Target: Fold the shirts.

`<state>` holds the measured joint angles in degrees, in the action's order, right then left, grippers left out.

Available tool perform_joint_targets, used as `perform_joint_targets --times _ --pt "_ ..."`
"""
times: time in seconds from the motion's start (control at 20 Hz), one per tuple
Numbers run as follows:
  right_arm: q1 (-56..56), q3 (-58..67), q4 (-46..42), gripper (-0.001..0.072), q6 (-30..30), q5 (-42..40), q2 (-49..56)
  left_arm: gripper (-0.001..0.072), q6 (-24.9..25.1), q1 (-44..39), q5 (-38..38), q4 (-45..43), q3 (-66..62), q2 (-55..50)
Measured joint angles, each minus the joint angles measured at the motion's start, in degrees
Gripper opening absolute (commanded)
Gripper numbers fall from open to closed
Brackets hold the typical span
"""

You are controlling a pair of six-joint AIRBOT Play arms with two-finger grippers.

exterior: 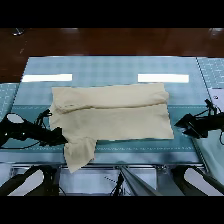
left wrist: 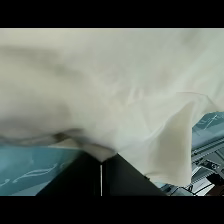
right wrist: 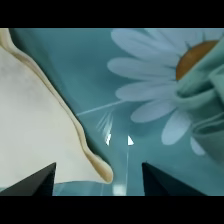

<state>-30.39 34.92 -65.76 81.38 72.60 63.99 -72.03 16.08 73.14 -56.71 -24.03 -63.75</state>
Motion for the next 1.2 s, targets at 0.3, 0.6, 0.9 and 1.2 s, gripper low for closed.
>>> perform_joint_targets --times 0.3,0.6,0.9,1.2 --pt "5.73 -2.51 -1.6 0.0619 0.33 2.16 1.16 0.0019 -0.44 0.0 -1.01 0.15 0.0 0.0" --pt "10.75 -2.86 2.73 0.0616 0.28 -1.75 2.97 0.0019 -0.63 0.0 -1.16 0.2 0.0 0.0" --pt "11.63 -2.49 7.82 0.0022 -4.59 -8.48 3.43 0.0019 -0.33 0.0 -0.79 0.42 -0.07 0.0" --pt "11.74 2.73 9.27 0.0022 -8.52 -5.57 3.52 0.0019 0.92 0.0 1.81 2.84 -5.81 -0.02"
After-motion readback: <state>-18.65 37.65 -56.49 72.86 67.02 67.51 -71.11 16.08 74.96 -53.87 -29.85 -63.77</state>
